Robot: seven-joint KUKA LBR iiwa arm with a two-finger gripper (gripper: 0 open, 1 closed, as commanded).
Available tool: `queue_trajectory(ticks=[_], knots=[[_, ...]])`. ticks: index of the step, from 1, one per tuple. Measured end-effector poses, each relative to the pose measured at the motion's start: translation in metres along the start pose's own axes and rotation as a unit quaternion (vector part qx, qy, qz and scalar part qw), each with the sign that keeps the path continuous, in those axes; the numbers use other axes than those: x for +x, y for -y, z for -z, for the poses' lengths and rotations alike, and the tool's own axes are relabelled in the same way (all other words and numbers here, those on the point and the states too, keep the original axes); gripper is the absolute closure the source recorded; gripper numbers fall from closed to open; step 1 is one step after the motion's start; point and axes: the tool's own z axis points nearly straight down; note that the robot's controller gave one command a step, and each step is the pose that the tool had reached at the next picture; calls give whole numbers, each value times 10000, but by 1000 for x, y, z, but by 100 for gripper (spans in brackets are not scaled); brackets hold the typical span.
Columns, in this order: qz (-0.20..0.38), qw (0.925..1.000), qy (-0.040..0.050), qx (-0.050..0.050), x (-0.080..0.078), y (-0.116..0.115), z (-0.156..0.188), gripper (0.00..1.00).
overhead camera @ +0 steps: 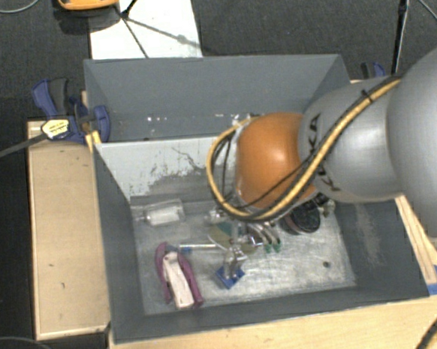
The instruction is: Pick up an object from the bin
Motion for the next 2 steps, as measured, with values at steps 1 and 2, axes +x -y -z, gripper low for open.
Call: queue_trajectory(ticks=[1,2], knots=[[-55,10000,-3,-4,-21,-10,-27,0],[-390,9992,27,-13,-14,35,-35,0]])
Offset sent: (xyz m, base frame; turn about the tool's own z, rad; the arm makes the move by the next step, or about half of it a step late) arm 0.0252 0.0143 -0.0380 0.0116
